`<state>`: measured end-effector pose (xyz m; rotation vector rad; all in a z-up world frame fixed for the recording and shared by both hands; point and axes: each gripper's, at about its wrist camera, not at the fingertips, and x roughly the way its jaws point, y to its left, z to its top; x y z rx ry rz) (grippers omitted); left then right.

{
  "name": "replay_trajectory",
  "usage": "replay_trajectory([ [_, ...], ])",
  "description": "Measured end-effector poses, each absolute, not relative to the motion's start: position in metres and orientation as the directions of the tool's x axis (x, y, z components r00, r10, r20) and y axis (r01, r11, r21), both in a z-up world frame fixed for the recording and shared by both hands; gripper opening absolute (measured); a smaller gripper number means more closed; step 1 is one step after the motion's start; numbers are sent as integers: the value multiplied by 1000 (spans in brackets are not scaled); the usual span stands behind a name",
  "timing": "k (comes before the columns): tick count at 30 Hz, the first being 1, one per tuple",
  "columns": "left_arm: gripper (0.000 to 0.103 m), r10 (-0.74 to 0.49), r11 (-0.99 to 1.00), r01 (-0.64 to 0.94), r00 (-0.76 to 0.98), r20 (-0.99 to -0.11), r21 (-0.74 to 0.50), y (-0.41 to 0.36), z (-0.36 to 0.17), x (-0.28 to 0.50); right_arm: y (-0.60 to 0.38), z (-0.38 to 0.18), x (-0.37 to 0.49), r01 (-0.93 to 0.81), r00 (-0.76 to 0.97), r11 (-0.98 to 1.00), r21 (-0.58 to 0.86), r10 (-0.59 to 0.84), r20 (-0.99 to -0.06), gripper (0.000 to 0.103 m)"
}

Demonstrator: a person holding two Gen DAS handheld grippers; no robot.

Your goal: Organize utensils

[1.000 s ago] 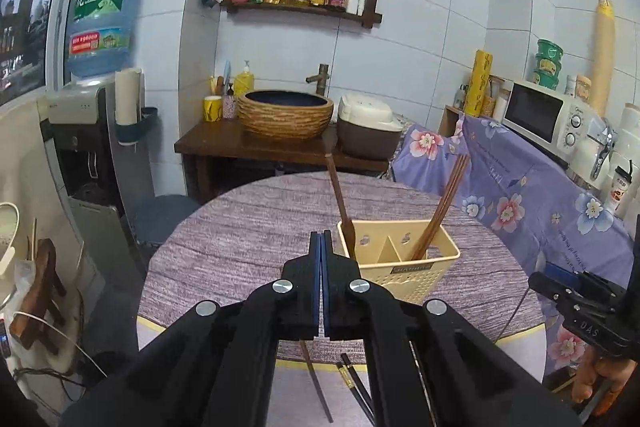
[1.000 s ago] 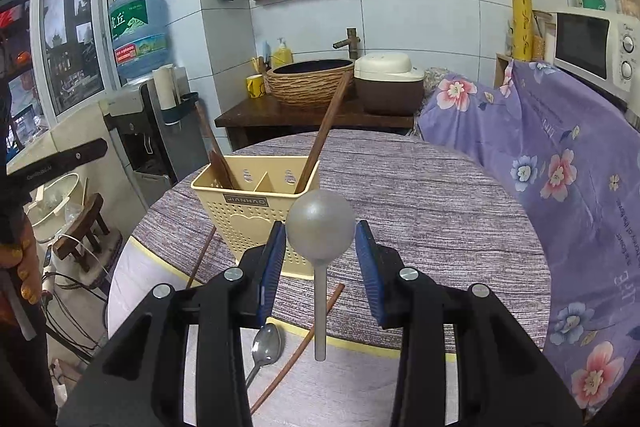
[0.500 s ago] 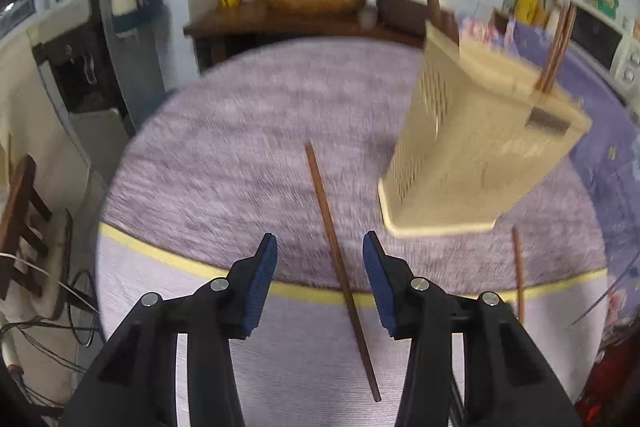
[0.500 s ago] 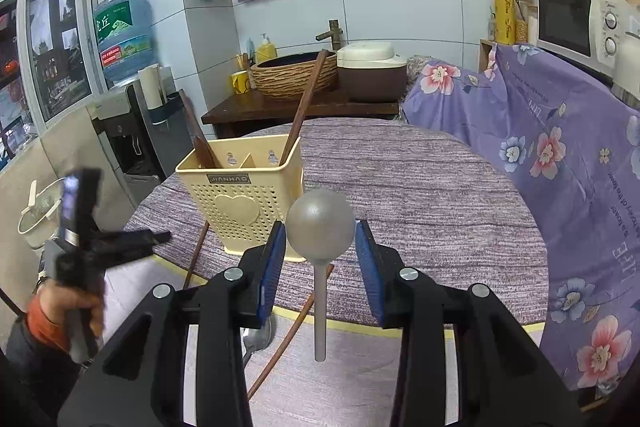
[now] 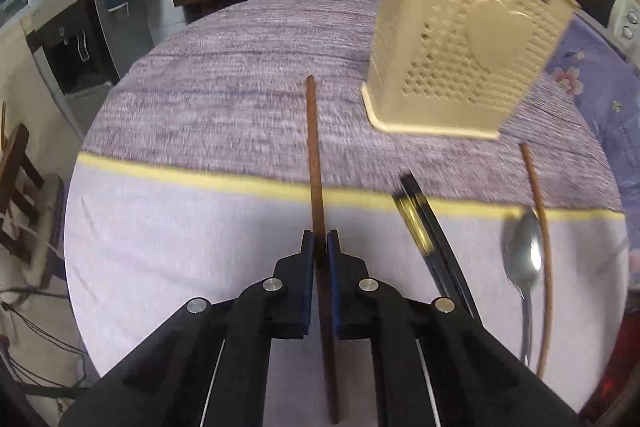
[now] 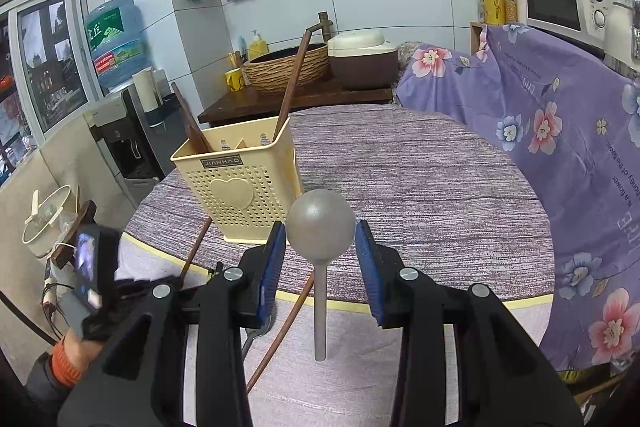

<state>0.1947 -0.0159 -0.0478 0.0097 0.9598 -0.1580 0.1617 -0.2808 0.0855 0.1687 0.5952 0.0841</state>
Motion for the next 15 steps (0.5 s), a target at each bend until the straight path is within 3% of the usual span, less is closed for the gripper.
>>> replay_trajectory([
  [7, 10, -182, 979, 178, 525, -831, -102, -14, -50, 131, -280, 76, 157, -25, 822, 984, 178, 121, -556, 37],
  [8, 15, -184, 978, 179, 515, -837, -105, -13, -49, 131, -279, 76, 157, -27, 822, 983, 180, 124, -556, 37],
  [10, 52, -166, 982, 171, 536, -828, -86, -12, -43, 141, -278, 75, 157, -29, 822, 983, 183, 128, -555, 37],
  [12, 56, -136, 985, 164, 584, -800, -48, -13, -35, 154, -278, 75, 157, -31, 822, 982, 184, 130, -554, 37],
  [15, 51, -143, 984, 171, 573, -807, -53, -16, -34, 192, -278, 75, 155, -22, 822, 983, 184, 123, -556, 37],
])
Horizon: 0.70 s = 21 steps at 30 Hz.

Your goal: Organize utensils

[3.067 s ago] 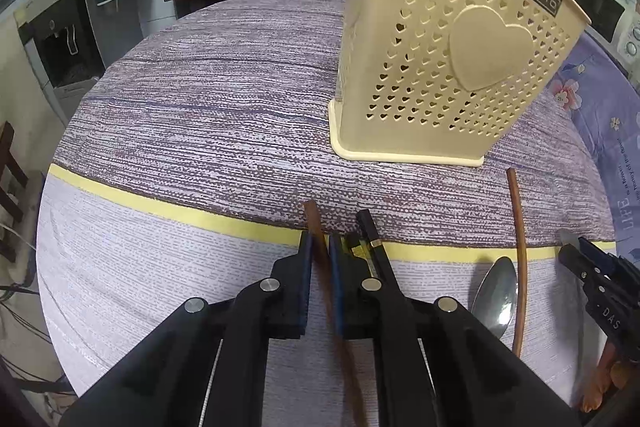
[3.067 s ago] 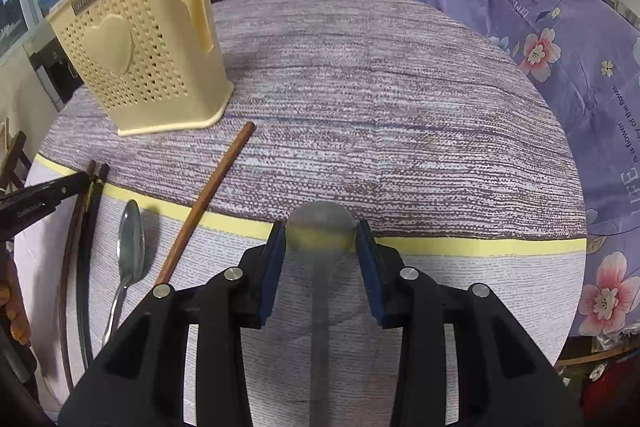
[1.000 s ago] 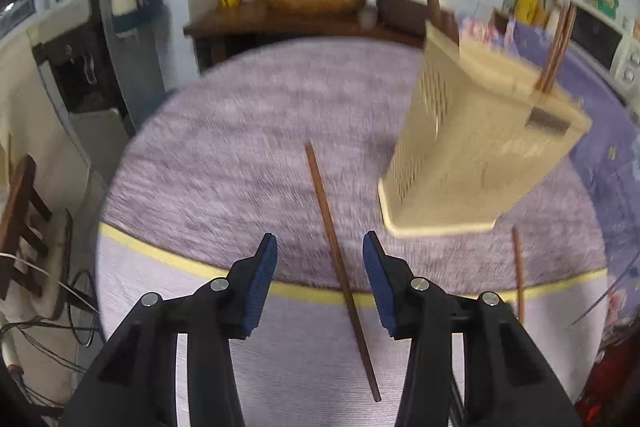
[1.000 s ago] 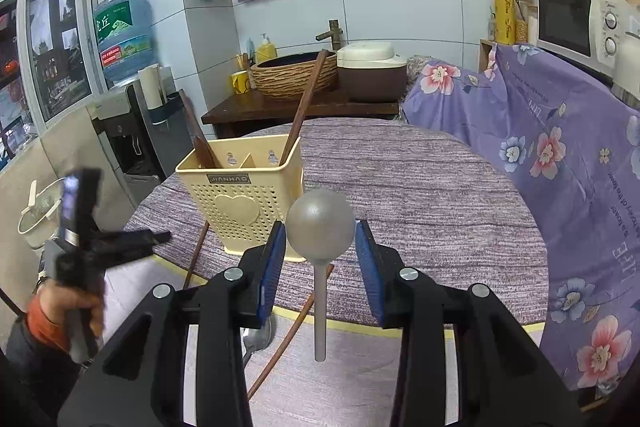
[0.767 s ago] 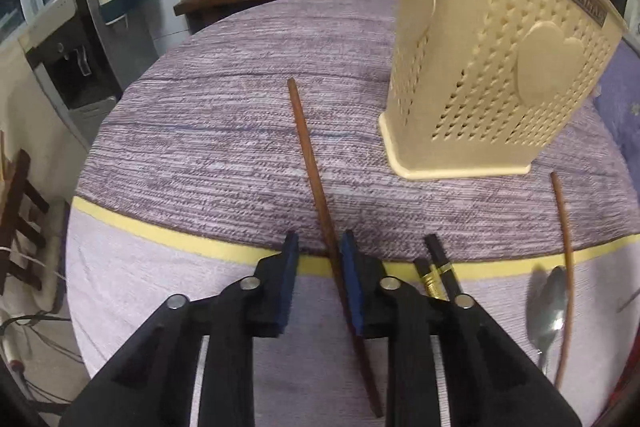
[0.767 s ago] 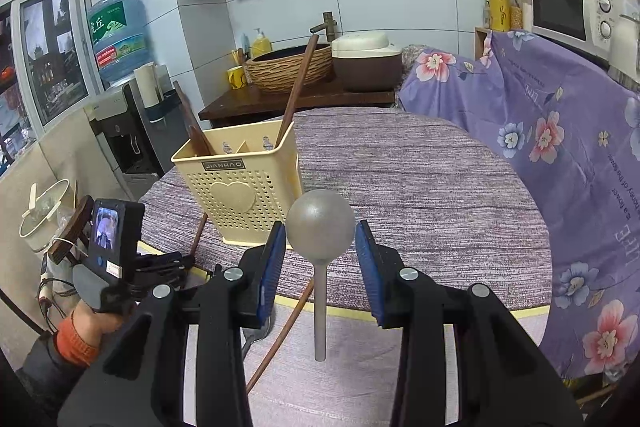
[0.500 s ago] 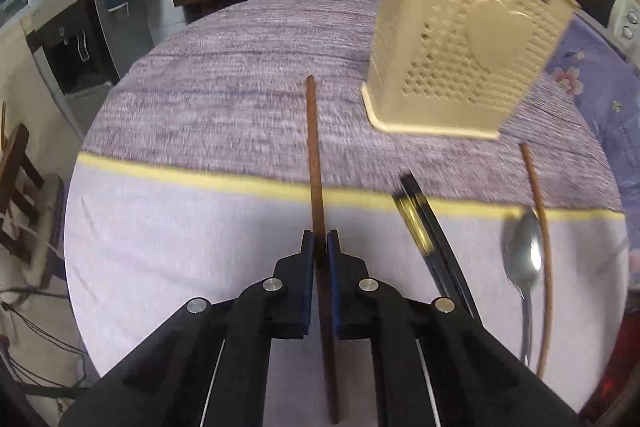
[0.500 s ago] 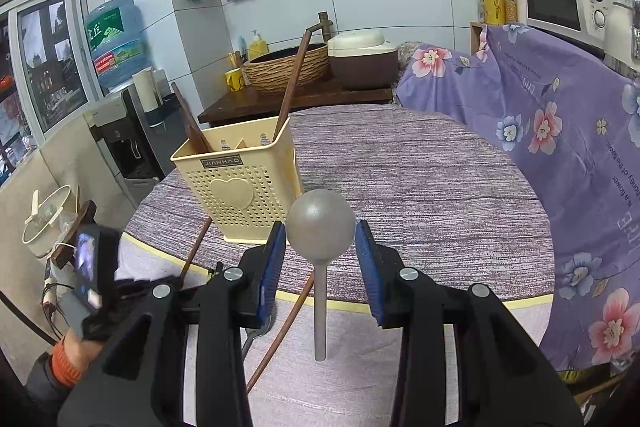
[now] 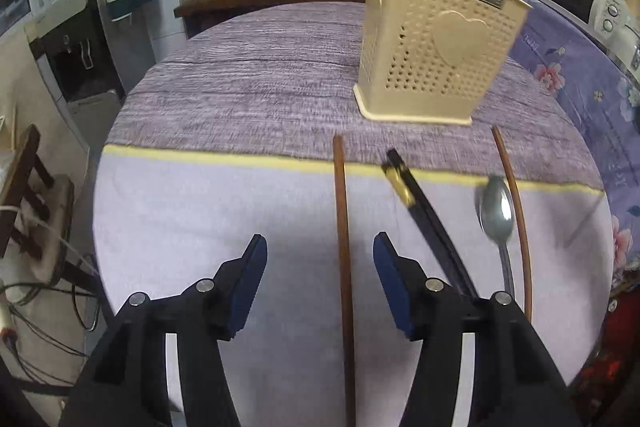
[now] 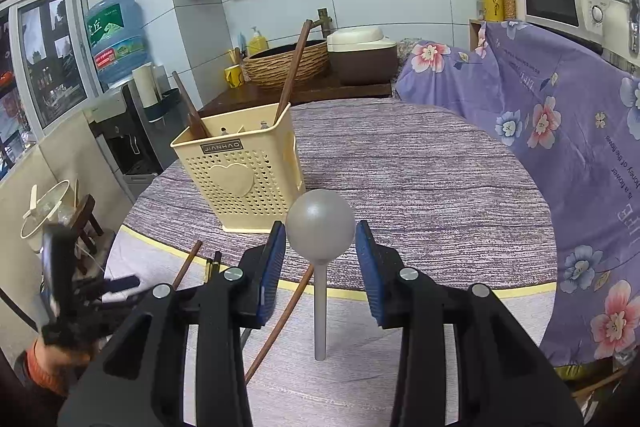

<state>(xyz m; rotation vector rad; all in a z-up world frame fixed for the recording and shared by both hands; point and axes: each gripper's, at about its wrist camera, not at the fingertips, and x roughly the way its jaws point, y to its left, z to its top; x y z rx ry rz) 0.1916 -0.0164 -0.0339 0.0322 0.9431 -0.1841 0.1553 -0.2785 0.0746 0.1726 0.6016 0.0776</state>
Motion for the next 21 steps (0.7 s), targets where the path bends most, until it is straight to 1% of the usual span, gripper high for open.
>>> replay_trajectory([
  [1, 44, -143, 983, 179, 565, -812, -49, -19, -35, 201, -280, 75, 155, -19, 822, 982, 186, 121, -556, 37],
  [5, 39, -125, 978, 207, 538, -833, -12, -35, -45, 232, -281, 74, 152, -9, 821, 983, 183, 111, -560, 37],
  [10, 25, -90, 980, 197, 555, -827, 25, -41, -52, 246, -280, 71, 153, -9, 816, 984, 179, 111, -567, 37],
  [11, 24, -92, 980, 197, 556, -826, 23, -42, -51, 247, -280, 70, 153, -10, 815, 984, 179, 112, -568, 37],
  [15, 9, -83, 983, 184, 568, -819, 28, -42, -51, 250, -277, 70, 155, -12, 816, 984, 180, 114, -567, 37],
  [21, 8, -115, 986, 167, 561, -820, -24, -36, -49, 249, -277, 70, 156, -12, 815, 984, 178, 113, -569, 37],
])
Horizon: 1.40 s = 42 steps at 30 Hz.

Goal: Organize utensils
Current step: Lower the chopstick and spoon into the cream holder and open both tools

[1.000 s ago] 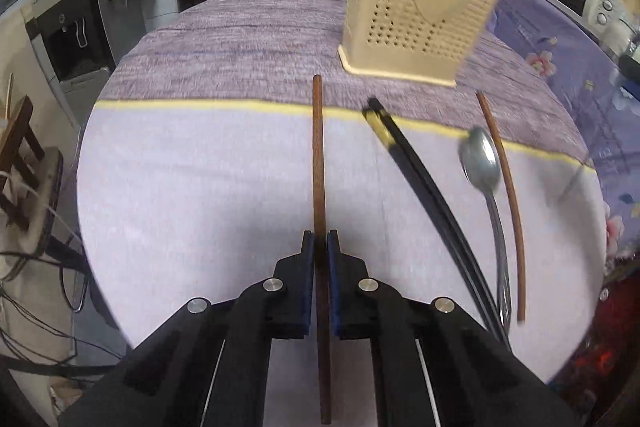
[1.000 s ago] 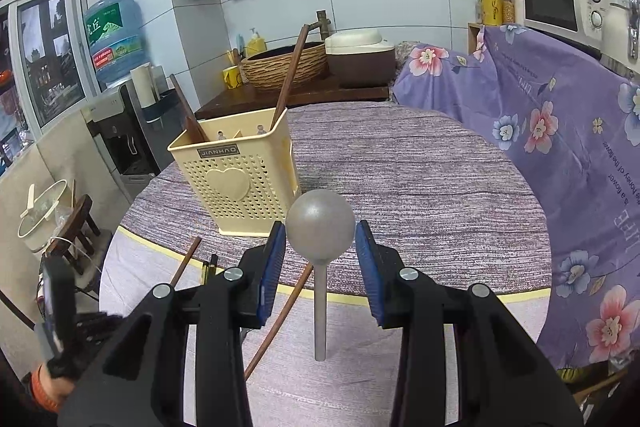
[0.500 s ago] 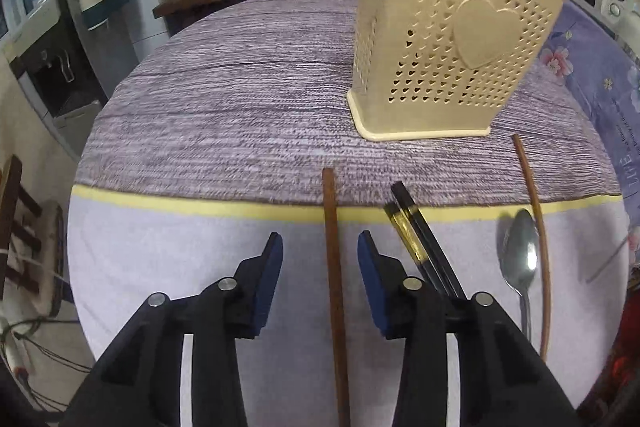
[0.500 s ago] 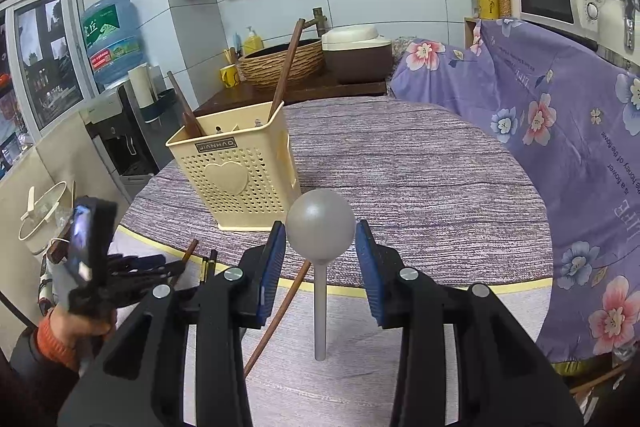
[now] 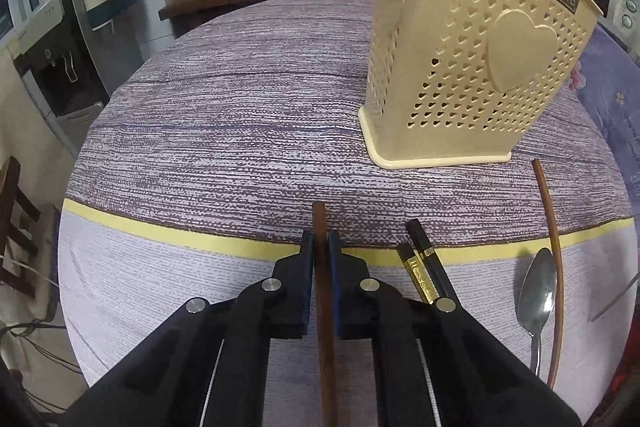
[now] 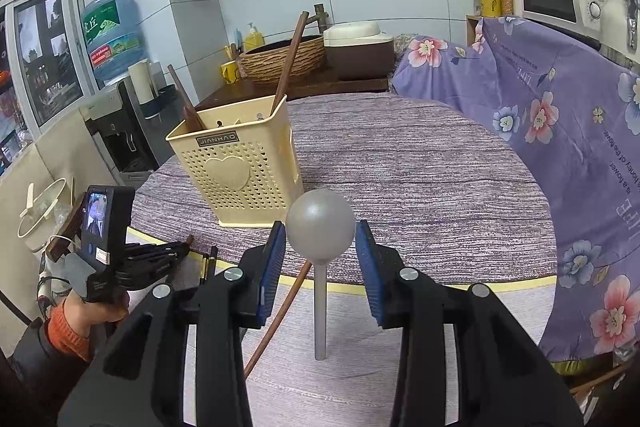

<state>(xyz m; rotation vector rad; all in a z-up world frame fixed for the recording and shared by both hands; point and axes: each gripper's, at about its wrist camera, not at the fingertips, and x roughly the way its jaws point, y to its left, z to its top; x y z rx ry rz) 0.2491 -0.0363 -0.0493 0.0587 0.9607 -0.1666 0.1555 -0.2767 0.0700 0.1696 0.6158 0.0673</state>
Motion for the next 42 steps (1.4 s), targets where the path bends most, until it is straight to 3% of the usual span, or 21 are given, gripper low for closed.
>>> replay_trajectory([
  [7, 8, -224, 974, 178, 625, -748, -143, -17, -6, 224, -279, 71, 154, -17, 821, 984, 178, 115, -559, 37],
  [9, 8, -278, 961, 192, 662, -696, -201, -6, 23, 206, -280, 72, 153, -20, 824, 984, 176, 116, -554, 37],
  [15, 8, -318, 947, 237, 770, -553, -215, 13, 93, 165, -280, 75, 148, -27, 831, 982, 185, 125, -543, 37],
  [30, 8, -352, 935, 275, 799, -488, -225, 11, 119, 165, -270, 96, 149, -113, 839, 975, 192, 197, -508, 37],
  [42, 8, -350, 927, 287, 891, -288, -241, -18, 242, 221, -223, 224, 217, -210, 939, 976, 60, 219, -265, 37],
])
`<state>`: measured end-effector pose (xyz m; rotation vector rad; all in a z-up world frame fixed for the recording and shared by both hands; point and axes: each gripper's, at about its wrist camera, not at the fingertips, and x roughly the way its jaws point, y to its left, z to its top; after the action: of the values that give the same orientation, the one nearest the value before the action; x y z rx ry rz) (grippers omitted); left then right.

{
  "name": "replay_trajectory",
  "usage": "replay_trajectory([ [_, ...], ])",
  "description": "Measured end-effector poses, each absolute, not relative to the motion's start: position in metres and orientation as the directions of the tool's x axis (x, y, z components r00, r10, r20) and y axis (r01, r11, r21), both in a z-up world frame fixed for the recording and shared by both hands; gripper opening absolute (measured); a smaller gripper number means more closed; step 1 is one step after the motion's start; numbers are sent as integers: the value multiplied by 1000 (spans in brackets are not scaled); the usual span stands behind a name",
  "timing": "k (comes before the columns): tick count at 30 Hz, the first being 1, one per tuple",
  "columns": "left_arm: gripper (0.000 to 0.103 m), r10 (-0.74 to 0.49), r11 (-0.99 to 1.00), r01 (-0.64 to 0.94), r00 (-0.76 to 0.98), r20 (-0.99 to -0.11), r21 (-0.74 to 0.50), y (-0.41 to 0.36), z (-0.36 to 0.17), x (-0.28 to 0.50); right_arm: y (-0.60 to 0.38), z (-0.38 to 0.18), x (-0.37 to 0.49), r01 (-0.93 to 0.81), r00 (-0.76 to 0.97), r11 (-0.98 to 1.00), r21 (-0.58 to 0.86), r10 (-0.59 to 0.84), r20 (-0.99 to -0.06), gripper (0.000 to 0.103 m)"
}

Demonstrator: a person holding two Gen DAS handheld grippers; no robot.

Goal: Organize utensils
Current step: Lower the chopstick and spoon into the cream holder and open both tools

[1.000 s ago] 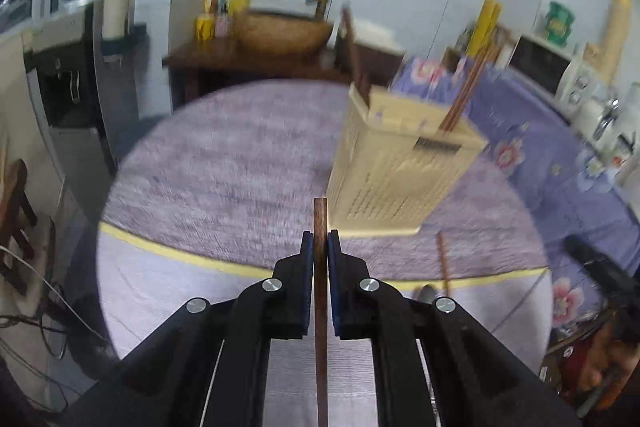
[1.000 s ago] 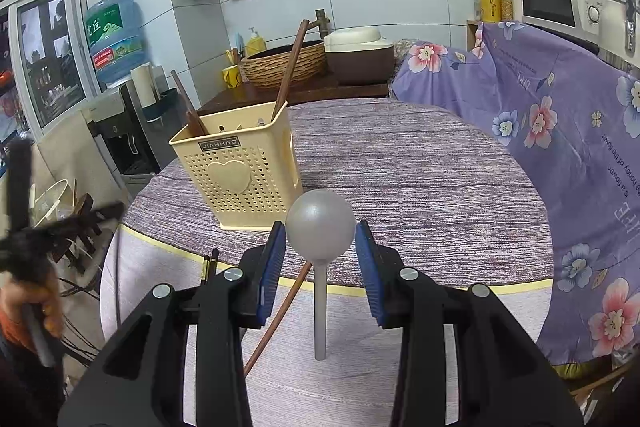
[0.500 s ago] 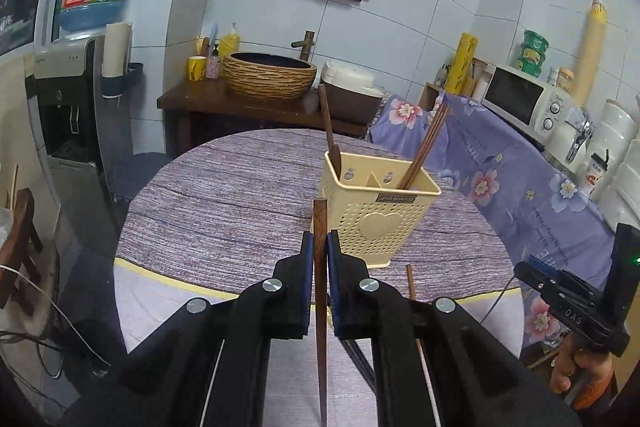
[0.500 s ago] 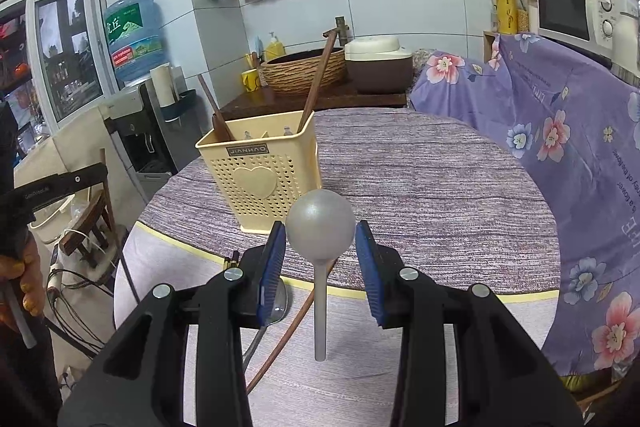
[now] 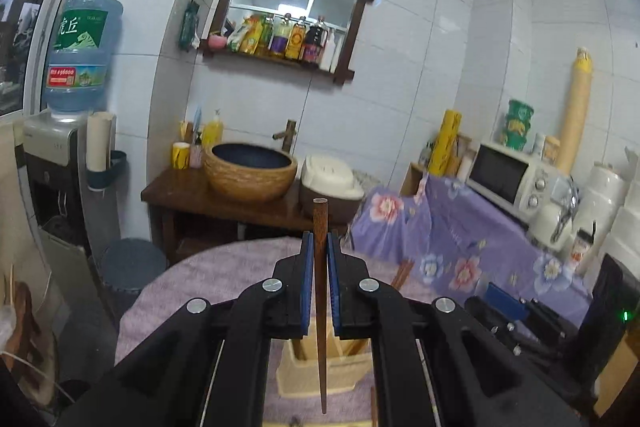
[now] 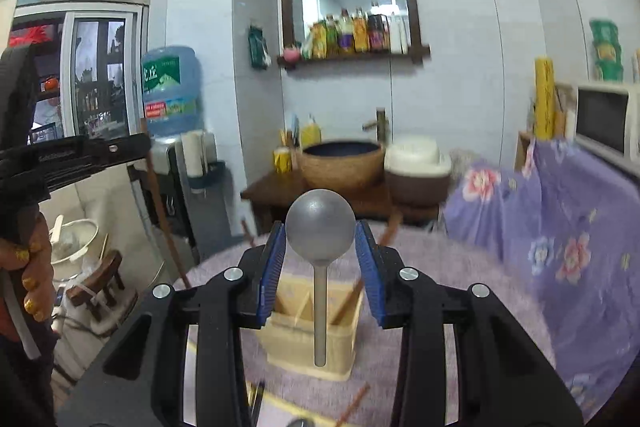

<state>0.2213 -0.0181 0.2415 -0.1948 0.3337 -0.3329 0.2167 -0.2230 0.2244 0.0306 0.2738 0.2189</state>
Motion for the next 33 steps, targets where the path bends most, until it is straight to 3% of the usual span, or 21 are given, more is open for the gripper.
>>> replay_trajectory([
  [5, 8, -303, 940, 240, 915, -265, -244, -34, 250, 258, -200, 231, 257, -182, 956, 983, -8, 175, -233, 37],
  [13, 8, -268, 953, 201, 907, -324, -227, -46, 186, 280, -195, 158, 287, -167, 929, 986, -12, 153, -336, 37],
  [20, 8, -289, 950, 199, 855, -430, -242, -51, 127, 287, -196, 107, 294, -165, 893, 986, -4, 148, -426, 37],
  [29, 9, -292, 951, 208, 853, -434, -230, -52, 121, 284, -200, 93, 292, -150, 895, 989, 4, 137, -424, 38],
  [30, 11, -296, 949, 210, 852, -432, -237, -50, 122, 282, -200, 94, 289, -148, 897, 989, 7, 137, -420, 40],
  [32, 33, -297, 946, 203, 852, -431, -251, -46, 121, 277, -203, 95, 282, -137, 905, 990, 13, 131, -406, 53],
  [33, 53, -295, 945, 196, 854, -428, -260, -43, 121, 272, -205, 96, 277, -136, 908, 991, 17, 131, -399, 57],
])
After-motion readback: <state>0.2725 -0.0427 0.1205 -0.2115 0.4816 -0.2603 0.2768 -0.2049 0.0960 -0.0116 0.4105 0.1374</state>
